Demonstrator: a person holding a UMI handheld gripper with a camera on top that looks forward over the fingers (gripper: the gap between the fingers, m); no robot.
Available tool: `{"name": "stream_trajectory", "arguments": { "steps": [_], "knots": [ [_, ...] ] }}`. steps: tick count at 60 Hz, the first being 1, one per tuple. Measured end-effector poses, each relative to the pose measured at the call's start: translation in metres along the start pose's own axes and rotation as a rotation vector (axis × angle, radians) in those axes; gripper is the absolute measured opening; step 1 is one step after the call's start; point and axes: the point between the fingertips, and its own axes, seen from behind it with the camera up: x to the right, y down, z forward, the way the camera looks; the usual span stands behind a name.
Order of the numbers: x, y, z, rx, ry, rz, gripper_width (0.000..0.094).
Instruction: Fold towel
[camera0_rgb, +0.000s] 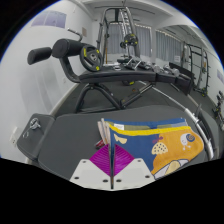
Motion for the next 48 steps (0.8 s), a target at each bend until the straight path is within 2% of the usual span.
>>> {"name": "stream_trajectory", "arguments": {
  "steps": [11, 19, 25, 39, 48],
  "knots": [
    [-0.029, -0.058, -0.052, 0.088, -0.102, 0.074, 0.0011],
    [-0.006, -0.108, -0.086, 0.172, -0.093, 0.097, 0.0010],
    [0.040, -0.124, -0.093, 0.198, -0.044, 0.083, 0.0014],
    [0.157, -0.079, -0.054, 0.128, 0.105, 0.038, 0.0026],
    [0.190, -0.041, -0.025, 0.078, 0.158, -0.005, 0.0027]
  ]
}}
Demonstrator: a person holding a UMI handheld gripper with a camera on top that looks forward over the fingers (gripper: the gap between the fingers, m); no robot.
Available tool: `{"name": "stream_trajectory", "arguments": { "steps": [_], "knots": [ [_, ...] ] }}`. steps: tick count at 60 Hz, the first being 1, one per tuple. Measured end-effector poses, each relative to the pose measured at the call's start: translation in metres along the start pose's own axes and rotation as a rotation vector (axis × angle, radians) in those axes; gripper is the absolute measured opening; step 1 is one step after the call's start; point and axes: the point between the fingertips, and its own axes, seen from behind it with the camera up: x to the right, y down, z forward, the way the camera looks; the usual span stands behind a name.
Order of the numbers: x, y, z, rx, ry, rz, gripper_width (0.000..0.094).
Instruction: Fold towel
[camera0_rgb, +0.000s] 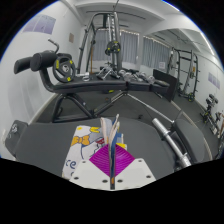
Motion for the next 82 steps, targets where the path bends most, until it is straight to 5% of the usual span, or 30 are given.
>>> {"name": "stream_trajectory", "arguments": {
  "steps": [10, 17, 20, 34, 50, 82],
  "knots": [
    [0.000, 0.022, 0.008, -0.023, 0.013, -0.047, 0.0108],
    [0.009, 0.011, -0.013, -0.016, 0.031, -0.040, 0.0885],
    [0.013, 0.001, -0.036, 0.009, 0.036, -0.029, 0.0820],
    [0.029, -0.051, -0.214, 0.106, 0.042, 0.042, 0.0855],
    [0.027, -0.018, -0.363, 0.106, 0.018, 0.090, 0.0855],
    [0.035, -0.022, -0.454, 0.210, 0.054, 0.045, 0.0856]
  ]
}}
